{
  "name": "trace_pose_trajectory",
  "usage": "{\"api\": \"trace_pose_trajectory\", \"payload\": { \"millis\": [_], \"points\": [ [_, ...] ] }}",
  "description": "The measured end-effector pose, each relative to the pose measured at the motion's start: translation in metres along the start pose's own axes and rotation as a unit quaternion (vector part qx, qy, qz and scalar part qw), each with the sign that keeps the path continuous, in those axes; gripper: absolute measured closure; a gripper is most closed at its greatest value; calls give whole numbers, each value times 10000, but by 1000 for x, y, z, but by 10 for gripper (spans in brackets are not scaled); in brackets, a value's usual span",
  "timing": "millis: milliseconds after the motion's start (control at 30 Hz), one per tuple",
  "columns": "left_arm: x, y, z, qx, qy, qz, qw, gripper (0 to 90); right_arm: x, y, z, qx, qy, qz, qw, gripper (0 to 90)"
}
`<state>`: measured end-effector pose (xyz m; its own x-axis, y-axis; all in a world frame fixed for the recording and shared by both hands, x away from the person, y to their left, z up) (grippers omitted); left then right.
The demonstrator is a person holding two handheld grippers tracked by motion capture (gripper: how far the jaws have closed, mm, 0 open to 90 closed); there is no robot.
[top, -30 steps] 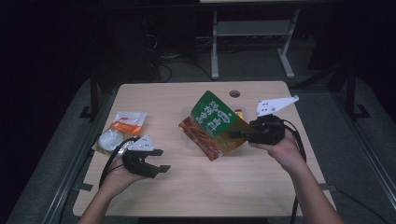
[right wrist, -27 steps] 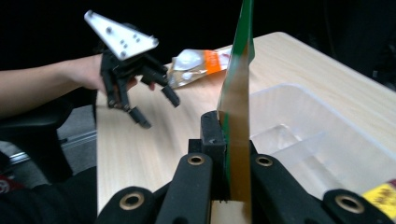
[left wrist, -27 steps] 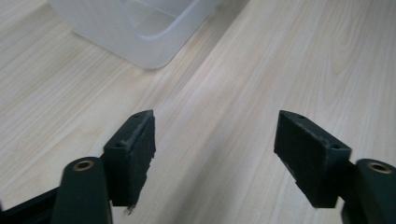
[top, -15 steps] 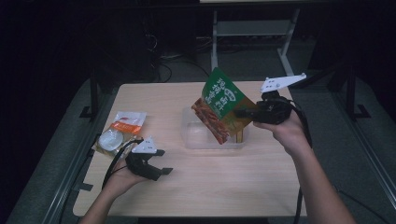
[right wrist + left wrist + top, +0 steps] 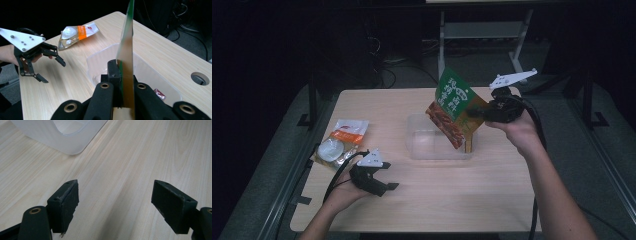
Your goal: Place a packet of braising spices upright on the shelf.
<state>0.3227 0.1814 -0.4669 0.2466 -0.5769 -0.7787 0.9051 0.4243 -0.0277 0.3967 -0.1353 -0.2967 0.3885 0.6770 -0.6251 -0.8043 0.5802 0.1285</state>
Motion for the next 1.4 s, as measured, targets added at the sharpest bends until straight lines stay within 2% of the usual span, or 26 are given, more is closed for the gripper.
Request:
{"api": "trace_pose_trajectory", "payload": {
  "millis": [467, 500, 767, 833, 867, 900, 1300, 1400],
  "points": [
    [3, -2, -1, 64, 74, -30, 9999, 206, 7, -15, -9, 256, 249, -272, 9990, 900],
    [3, -2, -1, 65, 71, -29, 9999, 206, 9, -17, -10, 210, 265, -303, 9990, 900],
    [3, -2, -1, 125, 93, -47, 9999, 204, 15, -20, -13, 408, 347, -323, 9980, 900],
    [3, -3, -1, 84, 56, -58, 9999, 204, 16, -21, -13, 353, 319, -327, 9983, 900],
    [3, -3, -1, 83, 56, -58, 9999, 204, 17, -20, -13, 439, 329, -311, 9980, 900],
    [2, -3, -1, 86, 70, -57, 9999, 204, 18, -21, -14, 391, 320, -341, 9981, 900],
    [3, -4, -1, 79, 83, -79, 9999, 202, 32, -23, -22, 518, 473, -373, 9968, 900],
    [4, -4, -1, 94, 96, -75, 9999, 201, 36, -24, -23, 460, 504, -415, 9968, 900]
  ]
}}
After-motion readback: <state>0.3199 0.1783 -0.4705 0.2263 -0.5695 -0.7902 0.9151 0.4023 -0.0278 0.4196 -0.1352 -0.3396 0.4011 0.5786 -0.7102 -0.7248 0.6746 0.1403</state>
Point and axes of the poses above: each handheld gripper's, and its own axes: x roughly forward along the jaws, z roughly out of its top, y roughly to its left, the point moved 6 cm from there along x, roughly forward along the jaws, and after that the axes turned 6 degrees about y, right-handed, at the moved point
